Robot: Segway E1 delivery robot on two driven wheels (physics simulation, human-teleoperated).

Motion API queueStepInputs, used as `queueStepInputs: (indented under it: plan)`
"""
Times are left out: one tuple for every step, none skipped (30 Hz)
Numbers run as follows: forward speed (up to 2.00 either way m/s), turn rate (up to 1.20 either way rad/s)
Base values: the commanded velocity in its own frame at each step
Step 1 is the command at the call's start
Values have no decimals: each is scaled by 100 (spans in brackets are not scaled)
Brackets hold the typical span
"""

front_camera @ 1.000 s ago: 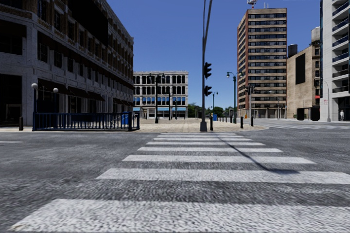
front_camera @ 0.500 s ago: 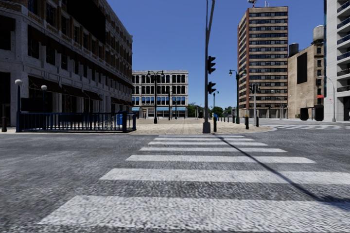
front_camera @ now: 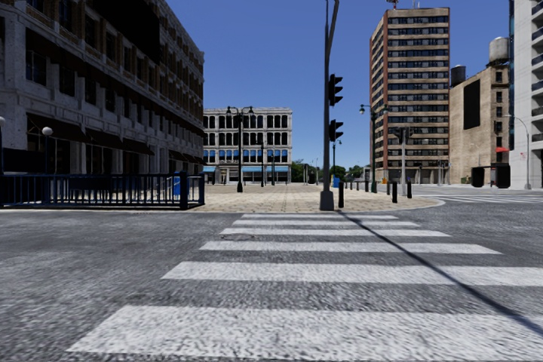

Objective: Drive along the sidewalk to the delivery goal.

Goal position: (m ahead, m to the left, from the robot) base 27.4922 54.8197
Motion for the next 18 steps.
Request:
queueStepInputs:
  plan:
    - [200,0]
    - [200,0]
    - [200,0]
    - [200,0]
    - [200,0]
    - [200,0]
    - [200,0]
    - [200,0]
    - [200,0]
    - [200,0]
    - [200,0]
    - [200,0]
    - [200,0]
    - [200,0]
    - [200,0]
    - [200,0]
    - [200,0]
    - [200,0]
